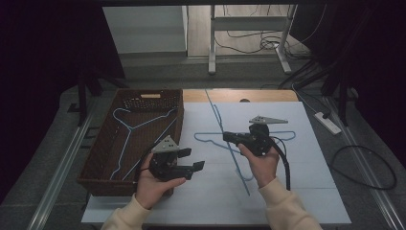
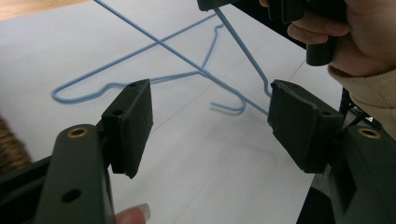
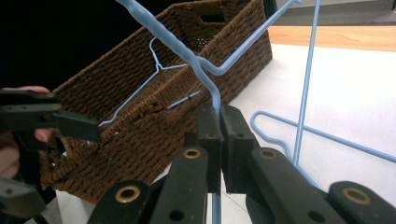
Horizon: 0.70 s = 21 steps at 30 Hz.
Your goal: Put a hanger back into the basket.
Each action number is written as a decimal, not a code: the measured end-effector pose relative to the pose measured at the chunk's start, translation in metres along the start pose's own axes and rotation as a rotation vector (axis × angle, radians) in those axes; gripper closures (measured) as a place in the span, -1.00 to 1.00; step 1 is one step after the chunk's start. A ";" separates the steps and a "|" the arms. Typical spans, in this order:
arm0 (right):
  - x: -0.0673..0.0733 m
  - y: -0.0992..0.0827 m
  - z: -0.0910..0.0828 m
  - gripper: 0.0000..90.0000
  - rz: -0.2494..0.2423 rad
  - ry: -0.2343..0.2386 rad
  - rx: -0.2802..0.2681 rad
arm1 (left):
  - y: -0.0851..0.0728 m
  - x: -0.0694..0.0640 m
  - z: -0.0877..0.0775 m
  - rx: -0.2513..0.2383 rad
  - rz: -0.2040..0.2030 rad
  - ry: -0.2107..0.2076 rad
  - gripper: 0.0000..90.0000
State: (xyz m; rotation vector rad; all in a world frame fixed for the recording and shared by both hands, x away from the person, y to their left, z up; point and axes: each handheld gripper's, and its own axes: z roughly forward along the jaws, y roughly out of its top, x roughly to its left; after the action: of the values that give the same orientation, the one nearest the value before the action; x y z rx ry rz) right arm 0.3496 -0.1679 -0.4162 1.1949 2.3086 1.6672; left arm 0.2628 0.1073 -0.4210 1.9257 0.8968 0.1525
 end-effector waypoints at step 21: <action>0.016 -0.007 0.003 0.96 -0.031 -0.024 -0.046 | 0.011 -0.018 0.052 0.040 0.009 -0.019 -0.31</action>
State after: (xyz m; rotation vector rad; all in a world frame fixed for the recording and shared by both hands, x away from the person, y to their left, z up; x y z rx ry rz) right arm 0.3364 -0.1566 -0.4169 1.1576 2.2501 1.6774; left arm 0.2788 0.0558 -0.4346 1.9656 0.8850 0.1220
